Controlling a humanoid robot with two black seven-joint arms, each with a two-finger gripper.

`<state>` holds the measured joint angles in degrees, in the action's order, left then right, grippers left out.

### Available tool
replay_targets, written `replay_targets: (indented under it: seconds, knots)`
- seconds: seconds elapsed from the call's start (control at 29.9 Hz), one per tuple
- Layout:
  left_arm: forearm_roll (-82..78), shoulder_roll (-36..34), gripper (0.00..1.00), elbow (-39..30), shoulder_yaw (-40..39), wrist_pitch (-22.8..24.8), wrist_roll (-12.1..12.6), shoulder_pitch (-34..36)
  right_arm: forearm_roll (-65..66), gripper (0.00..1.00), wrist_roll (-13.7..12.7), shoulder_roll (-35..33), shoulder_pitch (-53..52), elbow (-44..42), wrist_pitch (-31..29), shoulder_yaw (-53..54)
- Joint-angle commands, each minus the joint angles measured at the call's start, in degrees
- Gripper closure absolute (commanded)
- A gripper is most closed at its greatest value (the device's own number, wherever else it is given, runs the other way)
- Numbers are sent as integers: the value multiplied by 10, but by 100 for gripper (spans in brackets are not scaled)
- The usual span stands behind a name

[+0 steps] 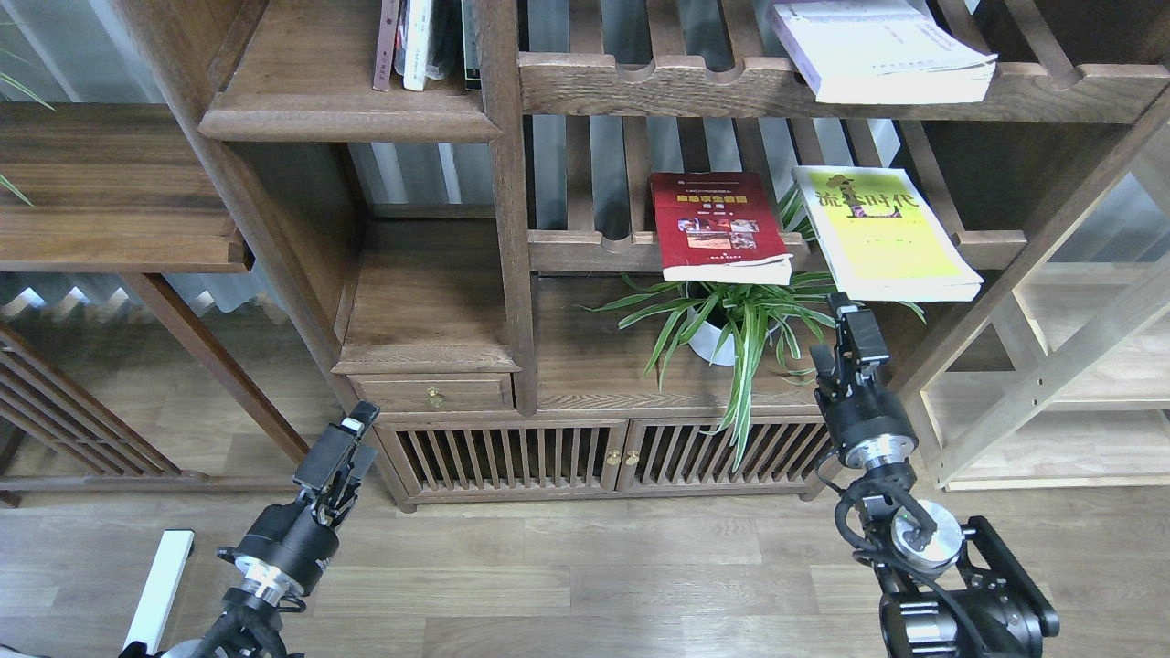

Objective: Organize books on shelf
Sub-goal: 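Raise the right gripper toward the yellow book on the middle shelf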

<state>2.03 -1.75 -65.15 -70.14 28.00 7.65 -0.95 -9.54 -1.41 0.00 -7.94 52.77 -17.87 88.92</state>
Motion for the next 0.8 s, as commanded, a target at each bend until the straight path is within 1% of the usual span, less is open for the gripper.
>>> replay_targets:
  seconds: [0.0,0.27,0.5,0.7,0.77]
  knots:
    - [1,0,1,-1,0,0,0,0,0,0,0,0,-16,-13,1,16]
    - [1,-3,1,-1,0,0,0,0,1,0,2,0,-30,-37,6,26]
    - [2,-9,1,-1,0,0,-3,-1,1,0,40,0,-60,-77,6,25]
    - [2,-10,1,-1,0,0,-4,-2,1,0,44,-9,-83,-97,9,25]
    - [3,-10,1,-1,-1,0,-4,-2,1,0,49,-15,-86,-100,9,25]
